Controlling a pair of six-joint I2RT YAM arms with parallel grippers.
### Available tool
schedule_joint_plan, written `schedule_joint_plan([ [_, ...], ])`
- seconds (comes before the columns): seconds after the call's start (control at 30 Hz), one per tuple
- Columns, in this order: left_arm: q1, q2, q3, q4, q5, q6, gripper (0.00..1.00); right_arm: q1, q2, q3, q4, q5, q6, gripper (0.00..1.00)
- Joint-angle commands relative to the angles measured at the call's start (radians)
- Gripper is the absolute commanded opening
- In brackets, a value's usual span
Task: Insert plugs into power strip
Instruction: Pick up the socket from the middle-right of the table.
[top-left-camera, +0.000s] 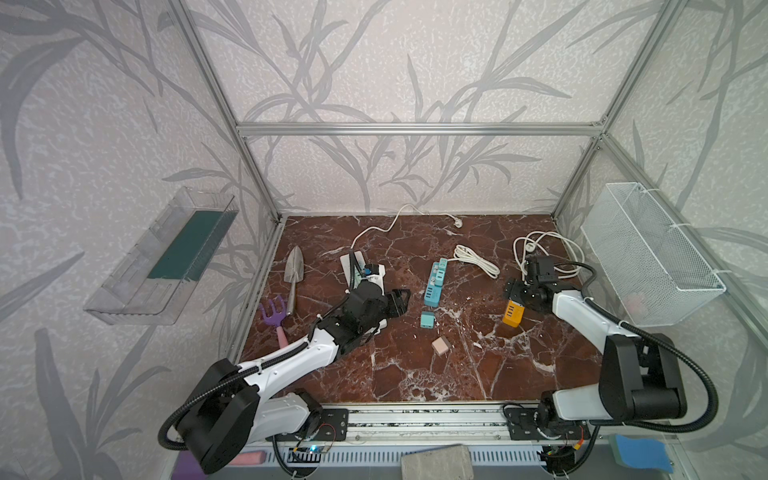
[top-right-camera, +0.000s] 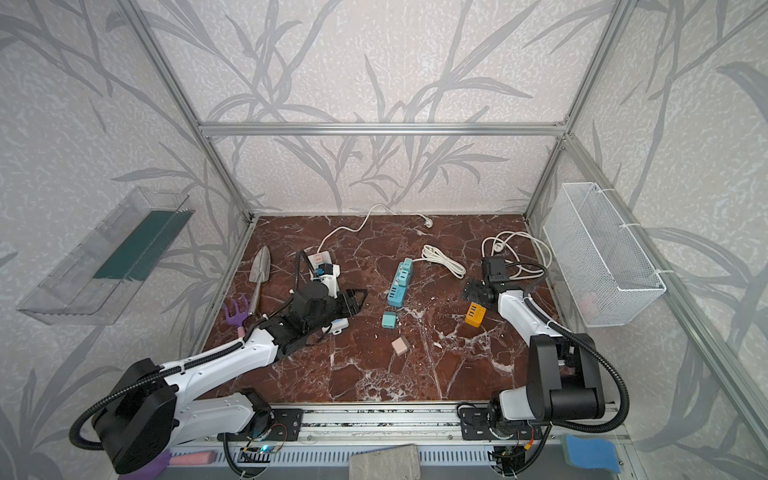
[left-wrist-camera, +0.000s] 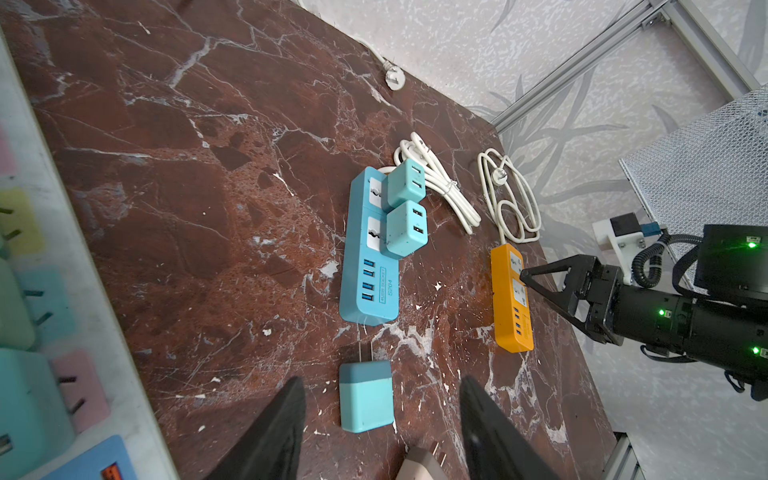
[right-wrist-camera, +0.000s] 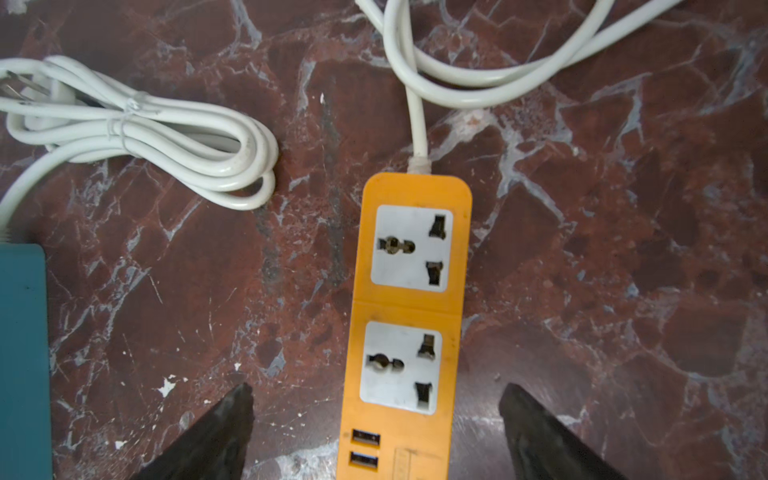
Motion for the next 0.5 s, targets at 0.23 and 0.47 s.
schedule_joint_plan([
  [0.23, 0.004, -0.015, 0.027, -0.004, 0.000, -0.016, 0.60, -0.017, 0.135, 0.063, -0.050, -0.008, -0.018, 0.88],
  [0.47, 0.004, -0.019, 0.026, -0.011, -0.004, -0.012, 0.60, -0.018, 0.189, 0.080, -0.054, -0.091, -0.024, 0.62],
])
